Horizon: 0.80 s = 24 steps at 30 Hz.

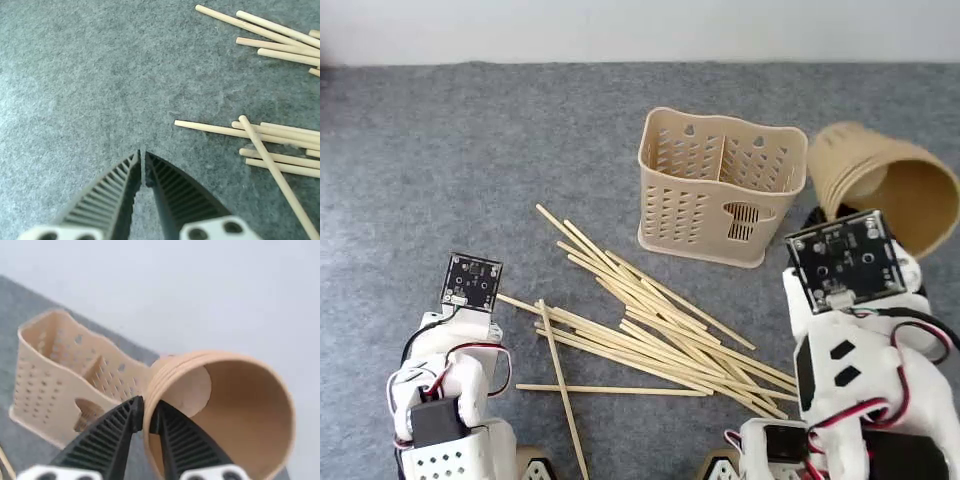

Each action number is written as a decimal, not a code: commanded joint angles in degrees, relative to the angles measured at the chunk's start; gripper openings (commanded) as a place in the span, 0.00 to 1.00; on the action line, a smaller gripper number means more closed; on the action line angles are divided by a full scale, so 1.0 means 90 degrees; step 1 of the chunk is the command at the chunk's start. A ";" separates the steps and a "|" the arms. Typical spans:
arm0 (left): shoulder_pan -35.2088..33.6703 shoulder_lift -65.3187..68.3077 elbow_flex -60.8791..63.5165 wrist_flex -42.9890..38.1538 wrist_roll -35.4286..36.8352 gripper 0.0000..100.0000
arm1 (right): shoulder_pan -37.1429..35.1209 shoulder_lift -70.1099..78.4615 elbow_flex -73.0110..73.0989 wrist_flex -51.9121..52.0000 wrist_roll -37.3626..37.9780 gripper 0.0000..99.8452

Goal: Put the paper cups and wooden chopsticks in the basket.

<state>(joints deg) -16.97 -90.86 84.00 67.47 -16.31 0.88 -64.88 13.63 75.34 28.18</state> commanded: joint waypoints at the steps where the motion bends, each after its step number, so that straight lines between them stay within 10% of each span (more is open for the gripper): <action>1: -0.0039 -0.0049 -0.0015 -0.0117 -0.0078 0.01 | -0.0415 0.0884 -0.0322 -0.0523 -0.0078 0.01; 24: -0.0029 -0.0059 0.0044 -0.0137 -0.0078 0.01 | -0.1031 0.5123 -0.3429 0.1021 -0.0479 0.01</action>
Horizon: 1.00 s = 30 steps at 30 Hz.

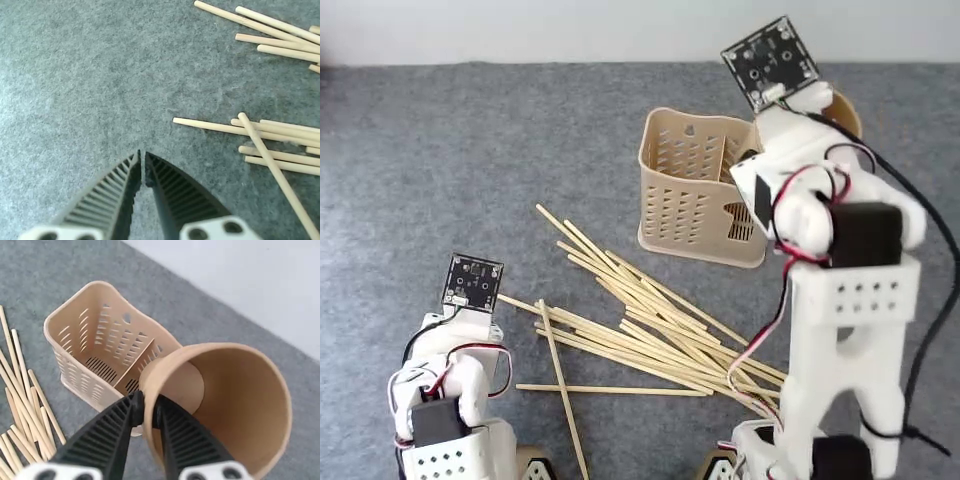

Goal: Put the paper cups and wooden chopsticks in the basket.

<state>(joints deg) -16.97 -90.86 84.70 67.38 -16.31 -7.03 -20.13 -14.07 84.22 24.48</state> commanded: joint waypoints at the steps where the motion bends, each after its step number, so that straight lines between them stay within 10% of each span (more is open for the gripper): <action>1: -0.0029 -0.0059 -0.0034 -0.0127 -0.0078 0.01 | -0.0210 0.0239 -0.0352 0.0044 -0.0068 0.01; 11: -0.0029 -0.0059 -0.0034 -0.0127 -0.0078 0.01 | -0.0659 0.0425 -0.0459 -0.0093 -0.0781 0.26; 30: -0.0078 -0.0059 -0.0063 -0.0127 -0.0059 0.01 | -0.0757 -0.0503 -0.0860 0.2076 -0.1319 0.26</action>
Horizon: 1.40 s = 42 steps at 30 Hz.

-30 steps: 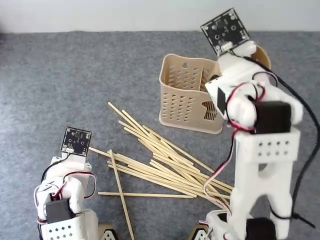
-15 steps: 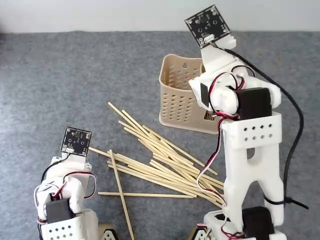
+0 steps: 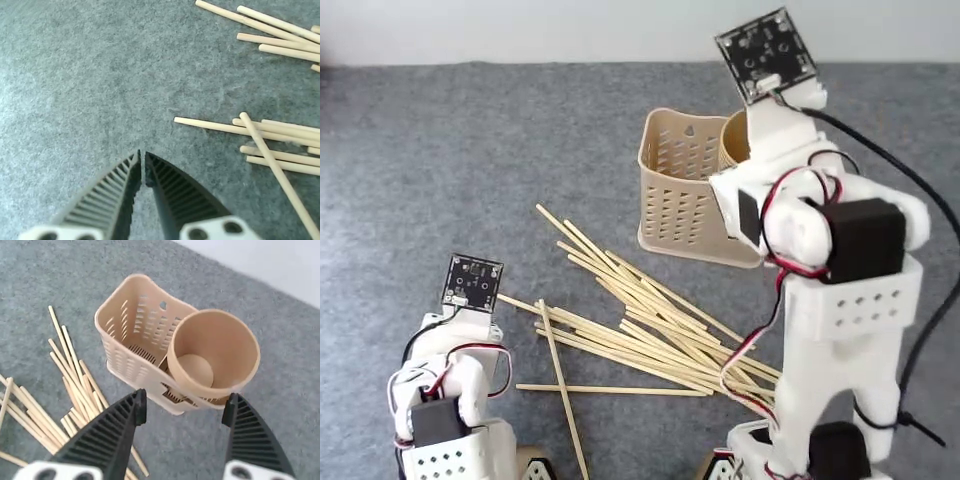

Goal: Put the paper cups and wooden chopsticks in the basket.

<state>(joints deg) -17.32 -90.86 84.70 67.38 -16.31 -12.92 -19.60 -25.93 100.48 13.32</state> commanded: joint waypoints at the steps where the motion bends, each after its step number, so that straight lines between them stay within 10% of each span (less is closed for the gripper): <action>1: -0.0039 -0.0059 -0.0073 -0.0127 -0.0059 0.01 | -0.0181 -0.0747 0.0742 0.0259 -0.0078 0.26; 16: -0.1006 -0.0059 -0.0063 -0.0762 0.0205 0.01 | -0.1431 -0.2125 0.4523 0.0112 -0.0127 0.26; 27: -0.1592 -0.0059 0.0249 -0.1045 -0.0166 0.01 | -0.2095 -0.2125 0.6789 -0.2457 -0.0078 0.26; 42: -0.1192 -0.0059 0.0659 -0.1211 -0.0576 0.01 | -0.2427 0.0474 0.6291 -0.3893 -0.0068 0.26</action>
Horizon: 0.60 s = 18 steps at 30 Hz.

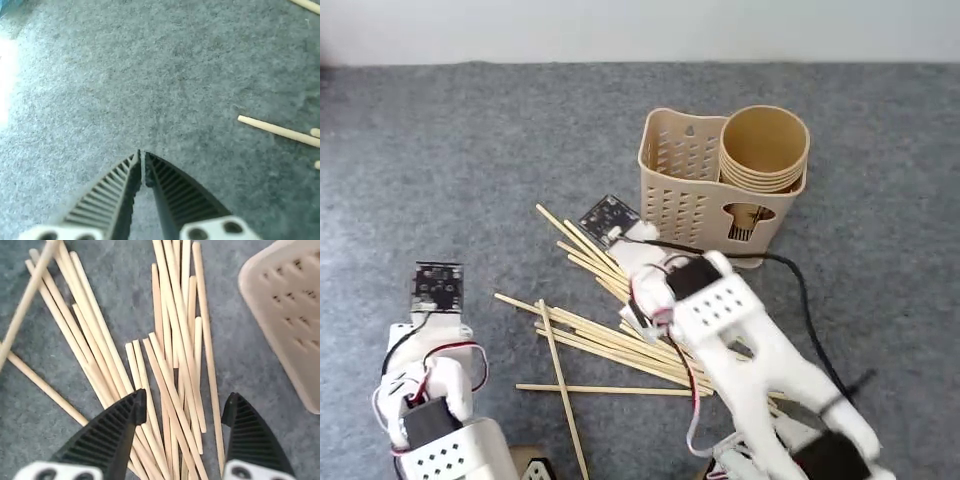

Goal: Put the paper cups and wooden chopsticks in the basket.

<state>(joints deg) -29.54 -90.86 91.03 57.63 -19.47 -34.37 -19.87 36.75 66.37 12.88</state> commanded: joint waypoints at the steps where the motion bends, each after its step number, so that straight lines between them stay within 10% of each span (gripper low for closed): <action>1: 0.0195 -0.0059 -0.0044 -0.0127 -0.0254 0.01 | -0.0044 0.0728 -0.0830 -0.0093 -0.0020 0.26; 18: 0.0195 -0.0059 -0.0034 -0.0127 -0.0254 0.01 | 0.0112 0.3062 -0.1397 -0.1031 0.0596 0.26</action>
<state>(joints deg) -28.13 -90.86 91.21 57.63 -20.97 -34.90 7.21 27.08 58.99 17.54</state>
